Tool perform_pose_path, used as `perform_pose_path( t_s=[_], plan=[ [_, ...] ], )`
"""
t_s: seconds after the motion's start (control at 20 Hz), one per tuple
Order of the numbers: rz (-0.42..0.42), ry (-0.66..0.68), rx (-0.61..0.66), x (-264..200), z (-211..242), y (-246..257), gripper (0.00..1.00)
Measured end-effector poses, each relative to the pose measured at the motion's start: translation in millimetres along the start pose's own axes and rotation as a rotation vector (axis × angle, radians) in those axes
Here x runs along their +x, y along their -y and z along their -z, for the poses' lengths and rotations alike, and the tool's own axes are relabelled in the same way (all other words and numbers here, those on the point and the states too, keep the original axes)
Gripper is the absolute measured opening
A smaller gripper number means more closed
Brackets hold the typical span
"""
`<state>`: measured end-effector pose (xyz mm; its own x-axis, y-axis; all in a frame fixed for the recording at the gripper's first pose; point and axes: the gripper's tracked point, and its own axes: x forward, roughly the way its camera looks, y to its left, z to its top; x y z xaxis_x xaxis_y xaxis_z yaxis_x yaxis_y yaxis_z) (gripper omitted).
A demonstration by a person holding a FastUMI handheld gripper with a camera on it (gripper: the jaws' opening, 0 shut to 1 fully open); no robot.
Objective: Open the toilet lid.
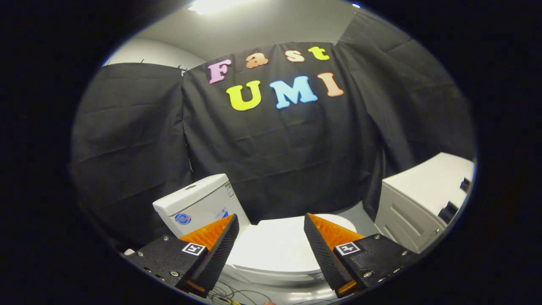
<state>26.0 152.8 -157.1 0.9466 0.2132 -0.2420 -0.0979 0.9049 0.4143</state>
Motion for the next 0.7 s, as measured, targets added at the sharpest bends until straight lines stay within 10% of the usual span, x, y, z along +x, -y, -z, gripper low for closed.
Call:
perform_pose_path(
  t_s=[0.7],
  plan=[
    [0.254, -0.212, 0.603, 7, 173, 134, 0.95]
  ],
)
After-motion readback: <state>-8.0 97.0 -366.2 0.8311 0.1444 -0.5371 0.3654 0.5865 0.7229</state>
